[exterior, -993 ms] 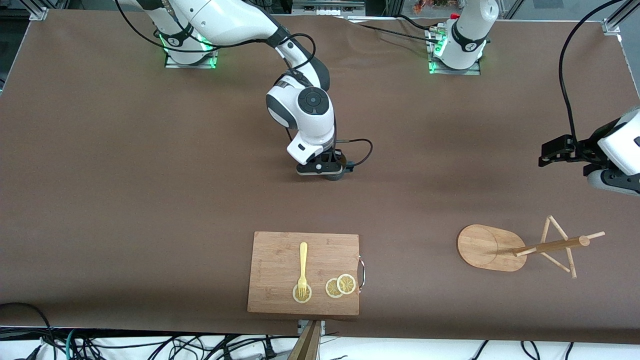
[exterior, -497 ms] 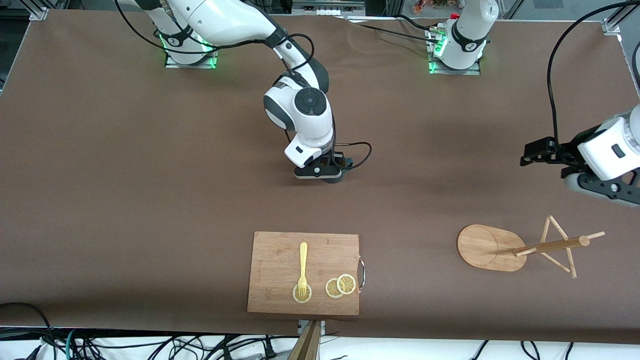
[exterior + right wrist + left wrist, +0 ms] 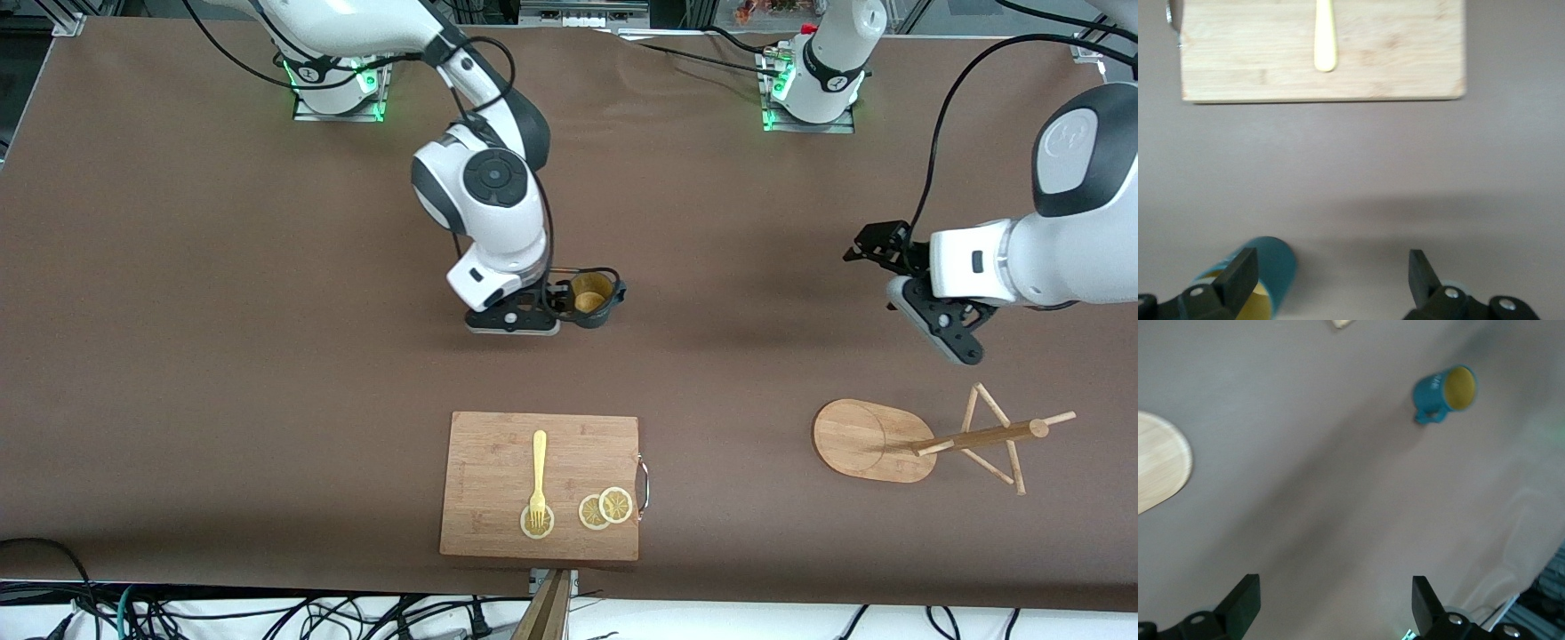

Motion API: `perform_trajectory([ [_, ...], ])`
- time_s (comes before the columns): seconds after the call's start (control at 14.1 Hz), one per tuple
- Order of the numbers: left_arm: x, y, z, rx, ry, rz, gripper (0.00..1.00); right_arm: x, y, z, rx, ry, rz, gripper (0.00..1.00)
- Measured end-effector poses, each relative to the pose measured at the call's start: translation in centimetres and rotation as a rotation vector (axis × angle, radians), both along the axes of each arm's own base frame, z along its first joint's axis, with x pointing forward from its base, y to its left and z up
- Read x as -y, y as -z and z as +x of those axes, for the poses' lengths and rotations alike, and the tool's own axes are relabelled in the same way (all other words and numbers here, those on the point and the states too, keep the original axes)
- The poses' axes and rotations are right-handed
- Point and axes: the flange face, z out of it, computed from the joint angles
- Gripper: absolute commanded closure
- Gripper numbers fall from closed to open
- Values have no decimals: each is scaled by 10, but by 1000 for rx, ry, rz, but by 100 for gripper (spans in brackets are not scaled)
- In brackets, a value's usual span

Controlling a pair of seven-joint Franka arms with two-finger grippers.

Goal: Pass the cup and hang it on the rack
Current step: 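Carry the mug to mid-table with the right gripper while the left gripper approaches, then release the mug on the table and withdraw the right gripper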

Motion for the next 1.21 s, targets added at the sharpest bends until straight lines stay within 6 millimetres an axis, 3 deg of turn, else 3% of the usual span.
perform_trajectory([
  [0.21,13,29,-5,32,81,-95,0,56,-59,11,-47,-68,-94,0],
  [0.43,40,69,-22,100,168,-214,0,139,-117,24,-105,-151,-187,0],
  [0.64,53,122,-39,184,243,-354,0,224,-157,33,-181,-187,-166,0],
  [0.85,67,161,-56,270,281,-447,0,313,-178,41,-242,-245,-115,0],
  [0.92,73,172,-63,300,283,-480,0,334,-180,43,-249,-262,-110,0],
  [1.21,95,212,-89,438,298,-566,0,386,-171,44,-285,-319,-106,0],
])
